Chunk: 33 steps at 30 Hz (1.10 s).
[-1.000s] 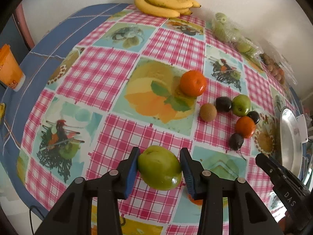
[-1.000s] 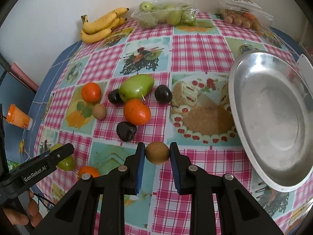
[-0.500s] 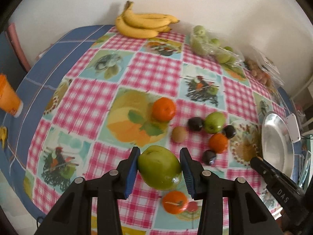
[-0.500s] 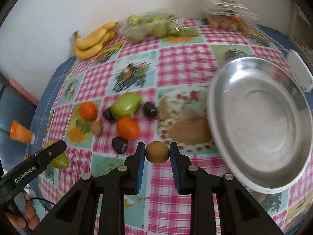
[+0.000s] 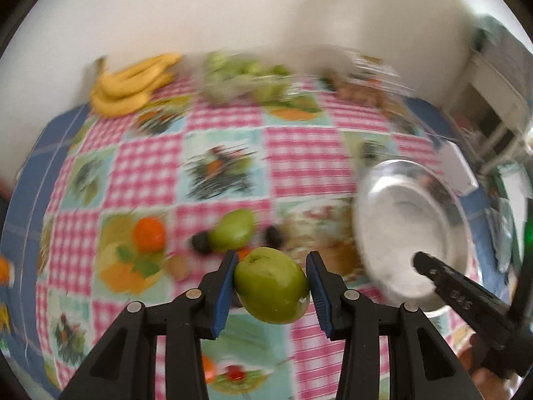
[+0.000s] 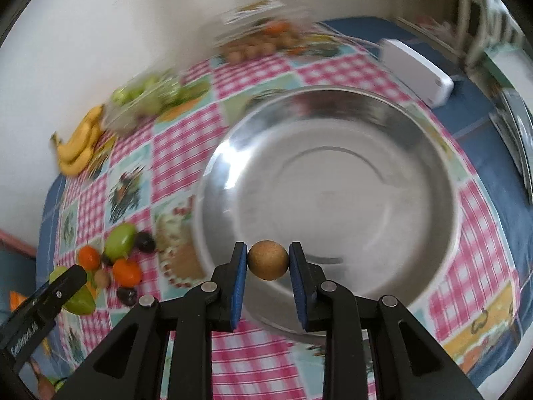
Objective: Organize fruits
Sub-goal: 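Carry the mango in the left tool while the right tool carries the kiwi to the steel plate, then open the left tool over the plate while the right tool releases the kiwi there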
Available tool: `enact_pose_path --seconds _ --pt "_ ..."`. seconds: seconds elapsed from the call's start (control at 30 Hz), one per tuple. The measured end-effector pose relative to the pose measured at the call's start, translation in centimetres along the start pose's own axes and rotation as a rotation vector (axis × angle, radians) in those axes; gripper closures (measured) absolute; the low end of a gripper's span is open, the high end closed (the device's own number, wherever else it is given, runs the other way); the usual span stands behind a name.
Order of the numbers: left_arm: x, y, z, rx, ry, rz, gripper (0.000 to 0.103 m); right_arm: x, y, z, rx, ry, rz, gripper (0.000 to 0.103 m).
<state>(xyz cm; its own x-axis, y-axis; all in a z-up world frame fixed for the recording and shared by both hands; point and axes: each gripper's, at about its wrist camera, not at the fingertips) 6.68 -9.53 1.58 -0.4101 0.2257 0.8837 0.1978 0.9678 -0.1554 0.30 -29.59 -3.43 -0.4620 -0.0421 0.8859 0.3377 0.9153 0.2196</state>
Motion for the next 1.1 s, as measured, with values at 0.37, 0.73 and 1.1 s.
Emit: enact_pose_path --seconds 0.37,0.73,1.1 --pt "-1.0 -8.8 -0.6 -0.184 -0.029 0.082 0.058 0.8 -4.9 0.1 -0.132 0.003 0.062 0.076" --pt "-5.5 -11.2 0.1 -0.176 0.059 0.08 0.058 -1.2 -4.7 0.9 -0.116 0.09 0.064 0.076" --pt "-7.3 -11.1 0.3 -0.144 0.104 0.086 0.058 -3.4 -4.2 0.7 -0.101 0.153 0.09 0.076"
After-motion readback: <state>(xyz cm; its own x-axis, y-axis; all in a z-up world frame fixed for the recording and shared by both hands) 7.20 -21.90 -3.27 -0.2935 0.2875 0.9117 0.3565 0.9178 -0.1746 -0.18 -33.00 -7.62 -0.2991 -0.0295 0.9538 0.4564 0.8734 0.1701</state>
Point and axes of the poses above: each gripper's, at about its wrist camera, not at the fingertips, and x roughly against the way its jaws point, y to its left, z to its underside, and after that the axes turned 7 degrees about x, right-handed
